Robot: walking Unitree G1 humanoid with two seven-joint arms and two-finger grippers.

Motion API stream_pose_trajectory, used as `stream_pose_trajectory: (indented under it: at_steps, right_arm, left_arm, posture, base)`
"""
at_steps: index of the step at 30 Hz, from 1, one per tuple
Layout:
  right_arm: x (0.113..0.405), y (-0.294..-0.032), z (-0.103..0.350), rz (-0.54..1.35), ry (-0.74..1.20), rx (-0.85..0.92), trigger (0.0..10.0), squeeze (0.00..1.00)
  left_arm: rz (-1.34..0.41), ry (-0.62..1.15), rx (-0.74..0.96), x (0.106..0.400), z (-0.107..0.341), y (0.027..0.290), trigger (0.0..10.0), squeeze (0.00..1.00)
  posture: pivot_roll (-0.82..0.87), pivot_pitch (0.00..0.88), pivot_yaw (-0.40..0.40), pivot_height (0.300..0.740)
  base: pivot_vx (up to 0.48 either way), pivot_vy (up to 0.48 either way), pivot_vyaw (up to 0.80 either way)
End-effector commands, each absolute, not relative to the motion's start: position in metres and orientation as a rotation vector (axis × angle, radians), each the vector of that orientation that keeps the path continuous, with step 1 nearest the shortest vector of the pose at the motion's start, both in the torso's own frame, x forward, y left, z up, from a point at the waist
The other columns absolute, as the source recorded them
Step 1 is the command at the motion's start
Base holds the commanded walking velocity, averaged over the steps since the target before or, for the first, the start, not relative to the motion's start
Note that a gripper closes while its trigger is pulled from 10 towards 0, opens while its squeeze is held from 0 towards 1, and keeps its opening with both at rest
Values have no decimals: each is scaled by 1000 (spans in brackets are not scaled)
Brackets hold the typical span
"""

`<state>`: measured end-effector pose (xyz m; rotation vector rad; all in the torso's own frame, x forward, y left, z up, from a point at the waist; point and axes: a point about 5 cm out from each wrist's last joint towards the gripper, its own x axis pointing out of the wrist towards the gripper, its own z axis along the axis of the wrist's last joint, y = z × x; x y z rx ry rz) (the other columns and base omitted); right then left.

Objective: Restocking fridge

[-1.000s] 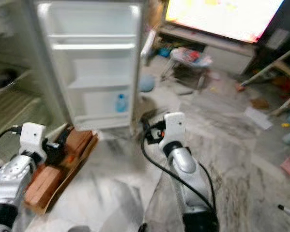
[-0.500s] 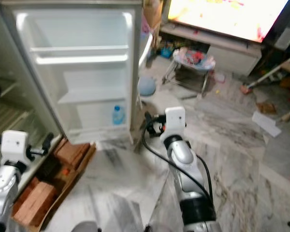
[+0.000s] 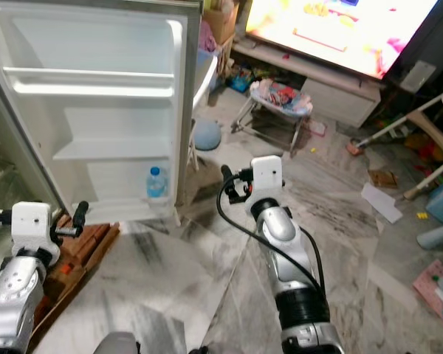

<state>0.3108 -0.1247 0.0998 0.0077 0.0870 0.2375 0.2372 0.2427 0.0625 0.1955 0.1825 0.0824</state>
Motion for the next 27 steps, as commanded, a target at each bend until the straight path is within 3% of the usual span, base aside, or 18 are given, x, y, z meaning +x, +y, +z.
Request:
stream_pose_trajectory:
  at_steps: [1, 6, 15, 20, 27]
  right_arm:
    - [315, -129, 105, 220, 69, 4, 10000, 0]
    - [315, -124, 105, 228, 67, 14, 10000, 0]
    - [313, -135, 103, 160, 60, 21, 10000, 0]
    - [313, -139, 106, 109, 32, 22, 10000, 0]
    - [308, -150, 105, 26, 14, 25, 10000, 0]
  left_arm:
    - [55, 186, 192, 238, 64, 236, 10000, 0]
    - [-67, 243, 280, 236, 63, 241, 10000, 0]
    - [-87, 257, 237, 242, 60, 229, 10000, 0]
    - [-143, 251, 235, 247, 60, 214, 10000, 0]
    - [-215, 218, 292, 261, 73, 216, 10000, 0]
  posture:
    - [272, 36, -190, 740]
    - [268, 49, -168, 740]
    - [230, 32, -130, 740]
    - [219, 12, -52, 740]
    - [175, 0, 21, 740]
  base:
    - [0, 0, 0]
    - [0, 0, 0]
    - [0, 0, 0]
    - [0, 0, 0]
    - [0, 0, 0]
